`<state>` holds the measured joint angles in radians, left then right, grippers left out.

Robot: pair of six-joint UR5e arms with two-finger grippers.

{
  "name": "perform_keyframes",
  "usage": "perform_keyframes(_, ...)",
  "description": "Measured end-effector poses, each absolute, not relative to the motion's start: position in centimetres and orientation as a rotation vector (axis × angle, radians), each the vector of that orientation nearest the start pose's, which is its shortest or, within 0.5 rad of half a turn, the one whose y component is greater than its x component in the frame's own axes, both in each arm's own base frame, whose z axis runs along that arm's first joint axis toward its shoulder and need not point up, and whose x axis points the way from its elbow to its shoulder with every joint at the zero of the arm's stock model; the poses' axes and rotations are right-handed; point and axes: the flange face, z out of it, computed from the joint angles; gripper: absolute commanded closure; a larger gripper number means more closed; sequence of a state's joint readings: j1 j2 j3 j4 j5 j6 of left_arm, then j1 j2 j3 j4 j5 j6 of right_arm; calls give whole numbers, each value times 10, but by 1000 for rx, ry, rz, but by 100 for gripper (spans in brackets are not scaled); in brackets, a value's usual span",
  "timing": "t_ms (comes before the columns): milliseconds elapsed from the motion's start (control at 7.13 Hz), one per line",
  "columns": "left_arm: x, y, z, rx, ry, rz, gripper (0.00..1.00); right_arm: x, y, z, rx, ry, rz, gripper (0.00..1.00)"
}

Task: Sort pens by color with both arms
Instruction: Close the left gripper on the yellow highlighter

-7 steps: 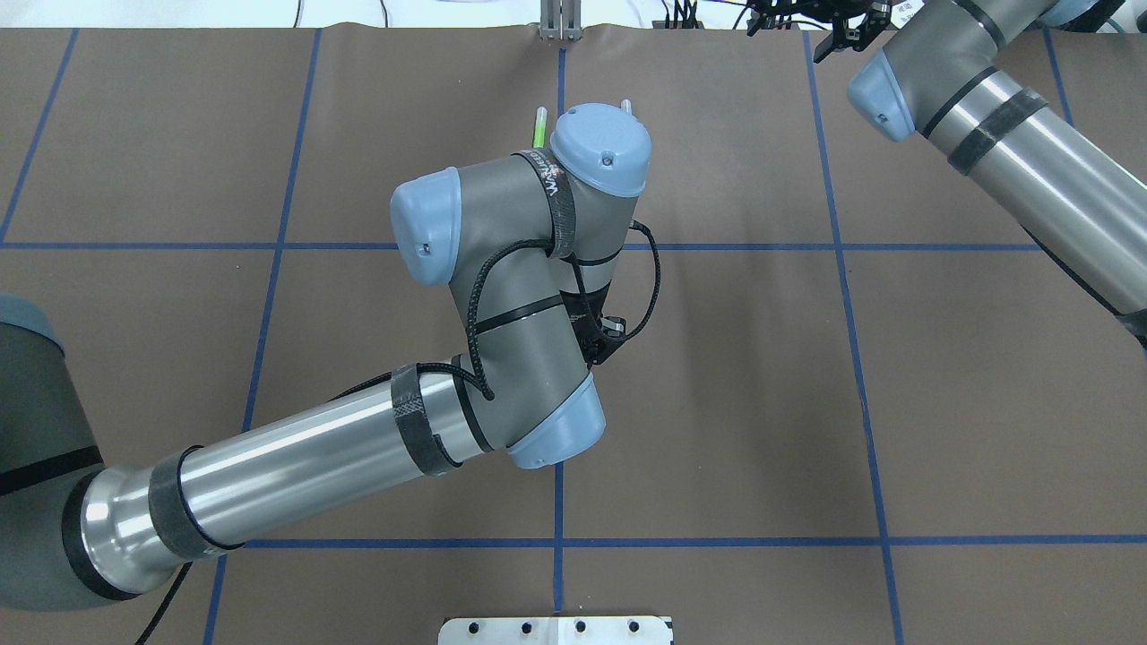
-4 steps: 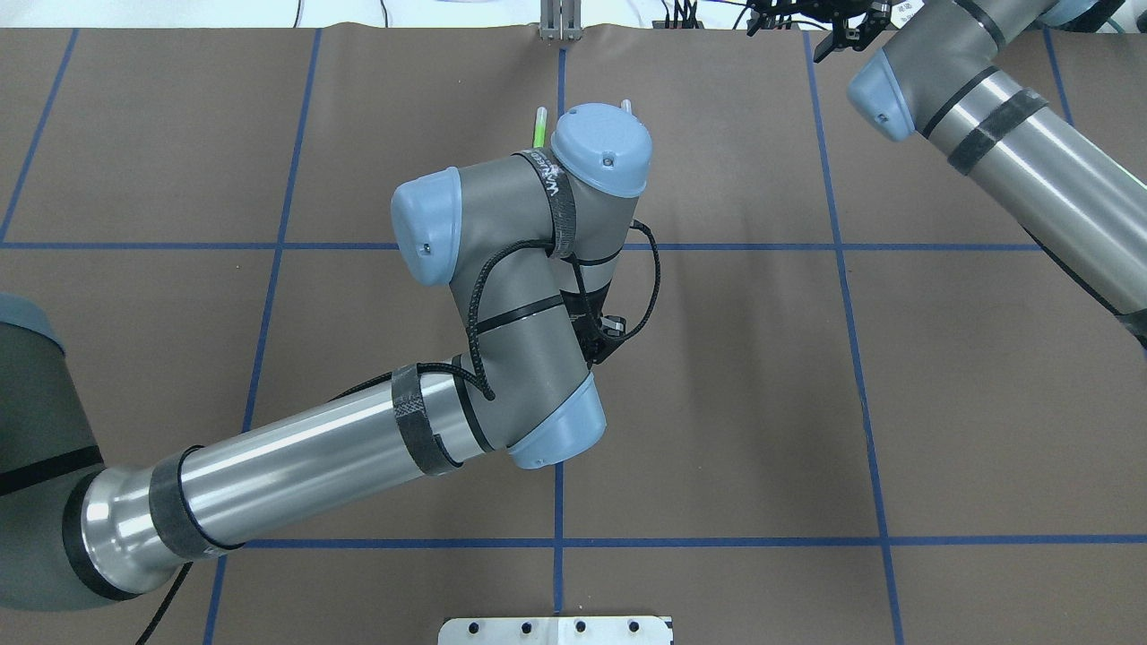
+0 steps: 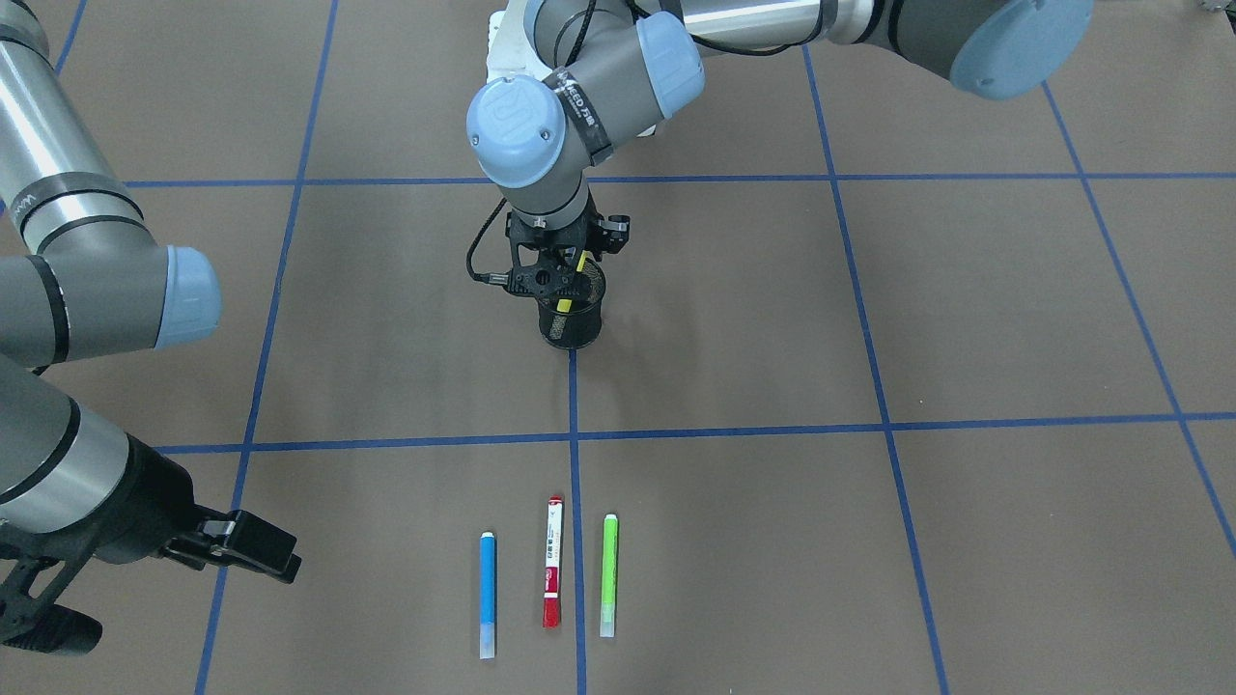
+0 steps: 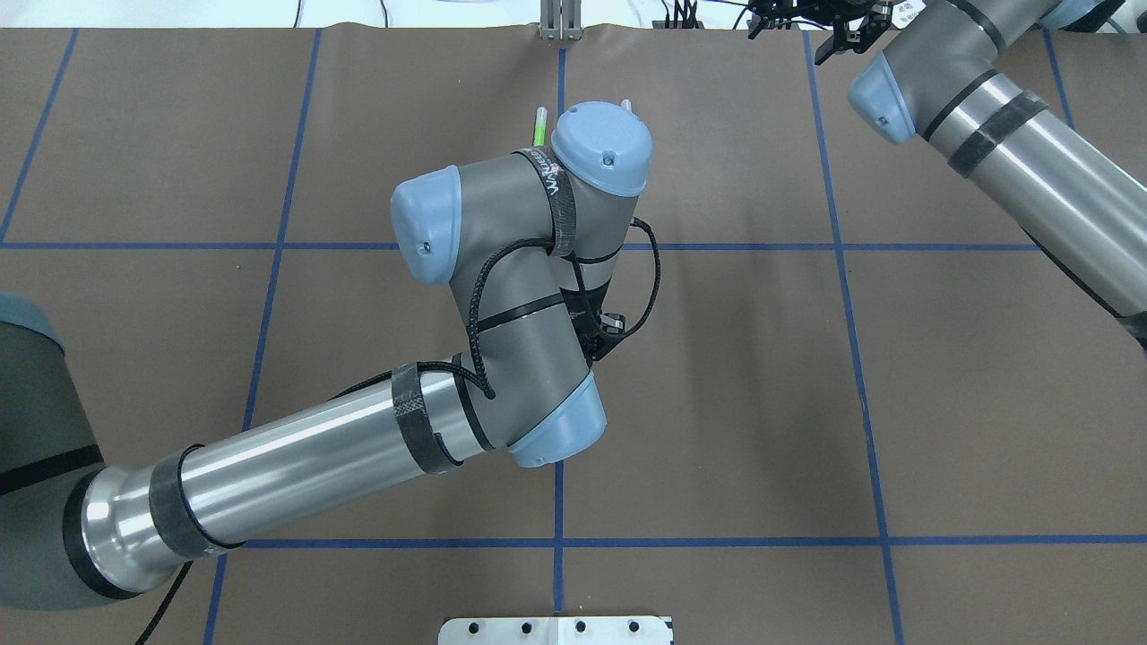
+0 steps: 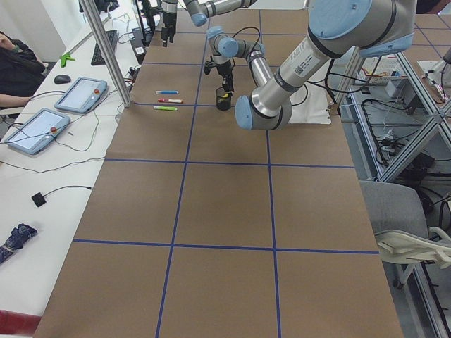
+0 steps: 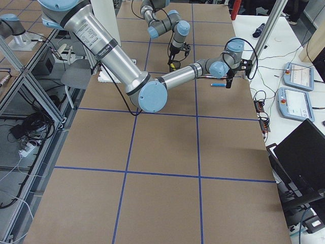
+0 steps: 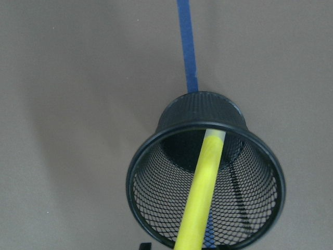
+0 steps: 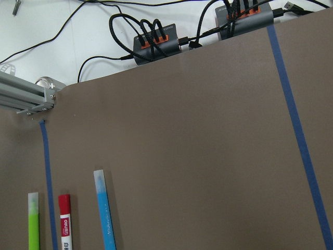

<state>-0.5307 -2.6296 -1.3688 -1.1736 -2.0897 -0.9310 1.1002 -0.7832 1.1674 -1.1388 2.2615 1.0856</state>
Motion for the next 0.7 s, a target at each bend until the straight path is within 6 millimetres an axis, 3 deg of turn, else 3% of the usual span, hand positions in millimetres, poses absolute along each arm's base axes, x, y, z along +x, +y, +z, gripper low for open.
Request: perform_keyframes(702, 607, -458, 109, -165, 653, 223, 72, -298, -733, 300, 98, -1008, 277, 0)
